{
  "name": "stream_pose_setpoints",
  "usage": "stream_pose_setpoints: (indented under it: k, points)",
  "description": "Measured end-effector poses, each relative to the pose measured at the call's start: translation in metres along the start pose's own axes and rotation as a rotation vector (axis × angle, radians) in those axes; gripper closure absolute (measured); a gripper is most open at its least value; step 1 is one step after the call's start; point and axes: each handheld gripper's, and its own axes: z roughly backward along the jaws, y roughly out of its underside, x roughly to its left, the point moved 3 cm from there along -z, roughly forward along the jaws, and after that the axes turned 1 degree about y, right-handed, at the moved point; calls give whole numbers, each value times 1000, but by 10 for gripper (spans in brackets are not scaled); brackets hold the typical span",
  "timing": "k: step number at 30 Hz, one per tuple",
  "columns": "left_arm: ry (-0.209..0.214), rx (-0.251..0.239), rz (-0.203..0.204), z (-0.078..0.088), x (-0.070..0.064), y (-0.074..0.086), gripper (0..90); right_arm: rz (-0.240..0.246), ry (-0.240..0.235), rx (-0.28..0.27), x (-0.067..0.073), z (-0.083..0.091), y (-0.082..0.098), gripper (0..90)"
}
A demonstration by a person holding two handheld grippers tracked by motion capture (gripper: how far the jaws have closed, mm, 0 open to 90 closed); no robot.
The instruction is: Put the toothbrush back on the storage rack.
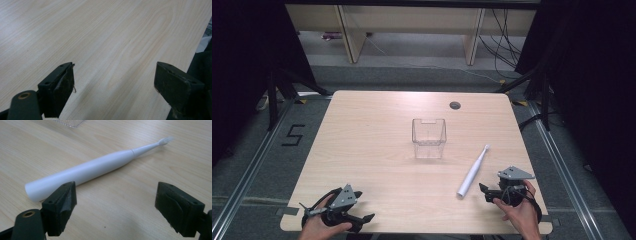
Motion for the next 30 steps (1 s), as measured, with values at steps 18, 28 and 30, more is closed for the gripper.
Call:
stream_pose_setpoints:
  k: [18,28,30]
  points:
    - [0,3,-2,0,1,0,160,101,-94,-15,28,-14,-33,486]
    - [1,6,-5,0,2,1,160,163,-145,7,43,-25,-40,674]
    - [2,5,-1,0,2,1,160,176,-163,10,46,-25,-42,719]
